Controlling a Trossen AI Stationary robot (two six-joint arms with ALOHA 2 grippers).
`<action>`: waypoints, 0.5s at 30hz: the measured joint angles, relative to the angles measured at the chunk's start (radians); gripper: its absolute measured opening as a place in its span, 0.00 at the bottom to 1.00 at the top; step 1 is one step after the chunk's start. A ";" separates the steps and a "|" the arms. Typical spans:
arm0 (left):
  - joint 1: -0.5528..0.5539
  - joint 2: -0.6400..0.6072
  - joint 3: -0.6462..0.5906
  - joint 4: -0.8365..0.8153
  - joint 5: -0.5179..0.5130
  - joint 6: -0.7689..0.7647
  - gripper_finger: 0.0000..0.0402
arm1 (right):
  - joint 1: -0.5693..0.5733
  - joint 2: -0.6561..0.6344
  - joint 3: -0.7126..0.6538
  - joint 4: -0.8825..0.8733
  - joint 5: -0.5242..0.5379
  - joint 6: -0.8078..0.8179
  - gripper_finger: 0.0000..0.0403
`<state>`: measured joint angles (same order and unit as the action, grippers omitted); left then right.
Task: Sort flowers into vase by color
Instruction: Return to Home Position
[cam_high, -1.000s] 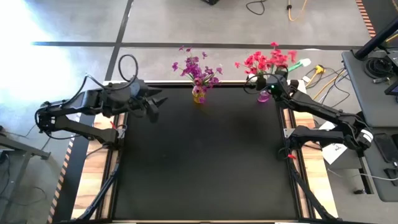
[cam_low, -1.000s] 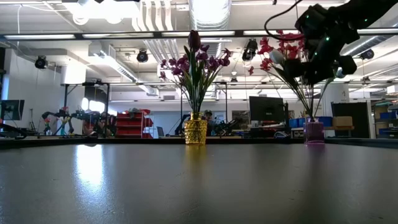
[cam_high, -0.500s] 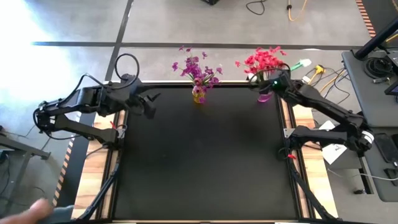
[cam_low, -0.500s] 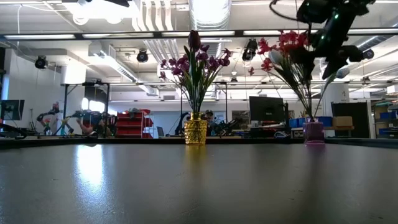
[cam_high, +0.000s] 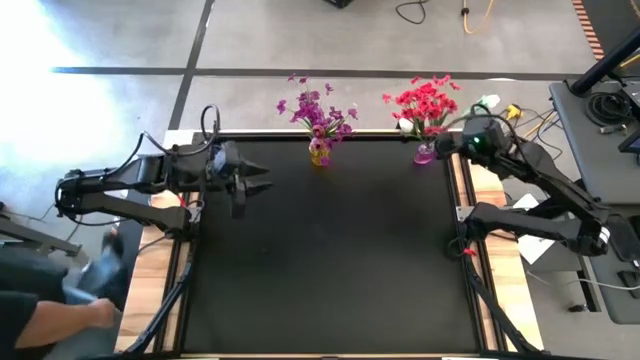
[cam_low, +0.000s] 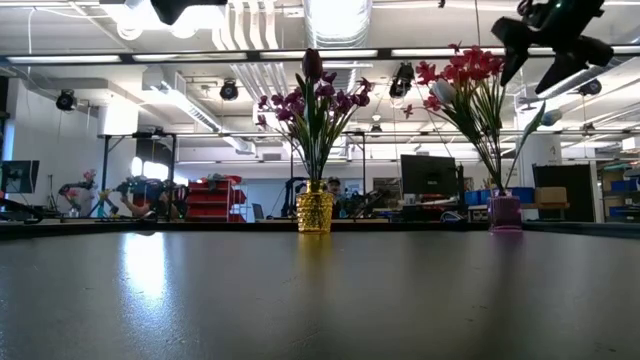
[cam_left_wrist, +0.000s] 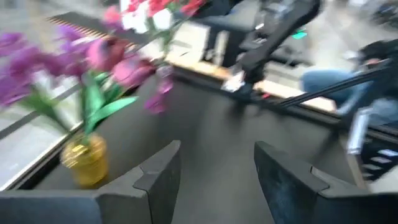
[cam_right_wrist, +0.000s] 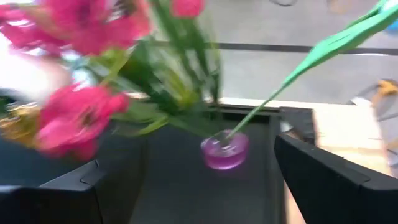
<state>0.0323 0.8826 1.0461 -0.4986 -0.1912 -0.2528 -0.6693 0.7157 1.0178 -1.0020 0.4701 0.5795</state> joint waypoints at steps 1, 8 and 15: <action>0.002 -0.001 -0.010 0.031 0.024 0.005 0.46 | 0.013 -0.013 -0.007 0.005 -0.015 0.004 0.84; 0.003 0.015 -0.038 0.084 0.045 0.008 0.28 | 0.179 -0.065 -0.080 0.100 -0.086 0.034 0.81; 0.014 -0.072 -0.314 0.522 0.140 -0.001 0.02 | 0.494 -0.062 -0.178 0.509 -0.055 -0.013 0.81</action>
<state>0.0461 0.8111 0.7321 0.0236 -0.0516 -0.2542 -0.1749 0.6534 0.8395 -0.4930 0.4152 0.5663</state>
